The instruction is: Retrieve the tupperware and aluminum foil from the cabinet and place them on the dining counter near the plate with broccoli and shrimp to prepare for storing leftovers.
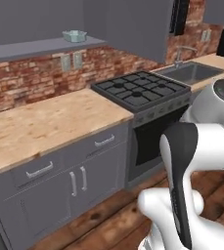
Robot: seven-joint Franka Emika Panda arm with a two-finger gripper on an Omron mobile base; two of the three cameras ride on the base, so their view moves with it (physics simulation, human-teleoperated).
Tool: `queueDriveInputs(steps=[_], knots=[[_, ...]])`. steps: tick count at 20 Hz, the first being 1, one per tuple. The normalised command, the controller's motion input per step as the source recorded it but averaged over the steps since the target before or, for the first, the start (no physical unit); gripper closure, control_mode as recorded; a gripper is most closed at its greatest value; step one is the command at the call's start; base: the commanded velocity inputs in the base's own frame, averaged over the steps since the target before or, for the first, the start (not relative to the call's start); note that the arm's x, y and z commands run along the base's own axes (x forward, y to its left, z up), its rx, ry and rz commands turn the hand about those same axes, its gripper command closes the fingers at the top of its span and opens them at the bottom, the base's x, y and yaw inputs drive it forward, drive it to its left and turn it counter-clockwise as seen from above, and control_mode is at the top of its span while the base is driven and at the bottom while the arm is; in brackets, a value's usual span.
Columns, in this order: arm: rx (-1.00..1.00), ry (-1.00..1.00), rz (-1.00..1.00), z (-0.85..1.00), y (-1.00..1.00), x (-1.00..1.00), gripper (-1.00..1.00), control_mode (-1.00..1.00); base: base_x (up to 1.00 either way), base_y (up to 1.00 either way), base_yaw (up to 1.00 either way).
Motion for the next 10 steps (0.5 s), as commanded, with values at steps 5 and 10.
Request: queueDriveInputs(steps=[5, 10], knots=[[0.0, 0.0, 0.0, 0.0, 0.0, 0.0, -1.0, 1.0, 0.95, -0.01, 0.22], [0.0, 0.0, 0.0, 0.0, 0.0, 0.0, -1.0, 1.0, 0.89, -0.06, 0.24]])
